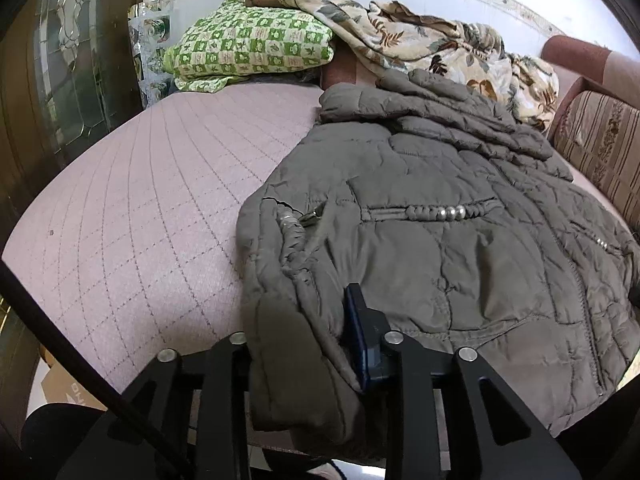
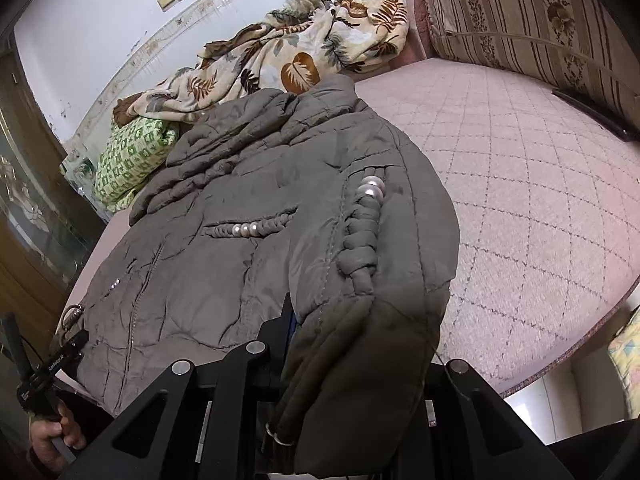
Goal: Fold large clothes
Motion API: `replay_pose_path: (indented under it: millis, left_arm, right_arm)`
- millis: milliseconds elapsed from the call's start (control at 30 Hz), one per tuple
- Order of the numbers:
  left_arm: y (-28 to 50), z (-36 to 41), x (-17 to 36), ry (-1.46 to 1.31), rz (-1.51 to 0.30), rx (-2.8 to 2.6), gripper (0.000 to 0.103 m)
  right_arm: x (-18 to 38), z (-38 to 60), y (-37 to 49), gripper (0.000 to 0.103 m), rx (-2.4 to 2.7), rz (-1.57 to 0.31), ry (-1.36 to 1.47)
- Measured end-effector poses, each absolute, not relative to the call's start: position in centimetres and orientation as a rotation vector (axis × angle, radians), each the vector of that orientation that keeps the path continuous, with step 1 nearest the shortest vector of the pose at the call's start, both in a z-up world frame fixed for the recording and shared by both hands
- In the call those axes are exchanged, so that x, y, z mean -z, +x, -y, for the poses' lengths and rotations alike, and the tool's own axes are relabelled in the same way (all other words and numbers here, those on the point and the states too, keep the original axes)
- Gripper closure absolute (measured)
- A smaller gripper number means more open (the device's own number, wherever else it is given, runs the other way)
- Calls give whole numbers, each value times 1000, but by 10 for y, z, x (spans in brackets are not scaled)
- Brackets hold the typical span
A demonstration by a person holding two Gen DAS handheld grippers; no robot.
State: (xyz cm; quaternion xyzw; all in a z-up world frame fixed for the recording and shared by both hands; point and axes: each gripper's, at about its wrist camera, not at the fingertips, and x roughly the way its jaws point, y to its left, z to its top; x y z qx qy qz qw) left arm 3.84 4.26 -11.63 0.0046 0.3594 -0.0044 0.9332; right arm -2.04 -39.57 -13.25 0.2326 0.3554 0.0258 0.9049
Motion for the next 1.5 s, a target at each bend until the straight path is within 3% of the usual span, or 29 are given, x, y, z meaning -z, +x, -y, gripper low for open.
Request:
replay_pose_path:
  millis: [200, 333, 500, 733, 1500]
  left_arm:
    - [43, -43, 121, 5, -761, -16, 60]
    - [38, -39, 117, 34, -724, -13, 79]
    - [28, -39, 103, 41, -658, 3, 86]
    - [9, -27, 79, 121, -555, -2, 88]
    - [10, -49, 0, 10, -462, 58, 87]
  right_arm:
    - [133, 393, -18, 81, -44, -749, 470]
    - [131, 391, -18, 81, -45, -742, 469]
    - [121, 395, -24, 82, -54, -699, 468]
    - [86, 384, -38, 83, -62, -611, 331]
    - [-5, 405, -49, 83, -133, -424, 360]
